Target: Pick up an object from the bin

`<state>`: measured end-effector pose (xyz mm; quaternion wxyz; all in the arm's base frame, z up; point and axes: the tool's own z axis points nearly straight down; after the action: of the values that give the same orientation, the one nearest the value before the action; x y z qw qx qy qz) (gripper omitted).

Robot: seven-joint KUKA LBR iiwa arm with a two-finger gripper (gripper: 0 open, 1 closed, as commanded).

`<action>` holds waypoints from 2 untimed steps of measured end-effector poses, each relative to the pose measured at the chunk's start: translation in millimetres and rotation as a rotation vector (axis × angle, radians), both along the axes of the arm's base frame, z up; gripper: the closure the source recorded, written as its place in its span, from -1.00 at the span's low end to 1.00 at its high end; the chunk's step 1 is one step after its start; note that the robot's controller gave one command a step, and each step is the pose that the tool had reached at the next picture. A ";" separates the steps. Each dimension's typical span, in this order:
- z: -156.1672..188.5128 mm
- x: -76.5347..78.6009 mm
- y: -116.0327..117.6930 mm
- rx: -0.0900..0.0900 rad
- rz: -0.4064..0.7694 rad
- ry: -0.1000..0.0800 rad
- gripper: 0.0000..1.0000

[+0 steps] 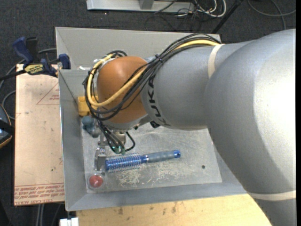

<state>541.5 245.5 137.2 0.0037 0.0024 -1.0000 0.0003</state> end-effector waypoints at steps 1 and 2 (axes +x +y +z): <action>-65.8 -20.7 -75.4 0.007 0.025 -0.013 -1.00; -35.8 -22.2 -92.5 0.002 0.001 -0.011 -1.00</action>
Offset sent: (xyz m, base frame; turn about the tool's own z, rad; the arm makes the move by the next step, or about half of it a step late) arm -0.0227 -0.0749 -0.0672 -0.0325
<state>519.3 153.0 101.4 -0.0018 0.0028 -1.0000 -0.0007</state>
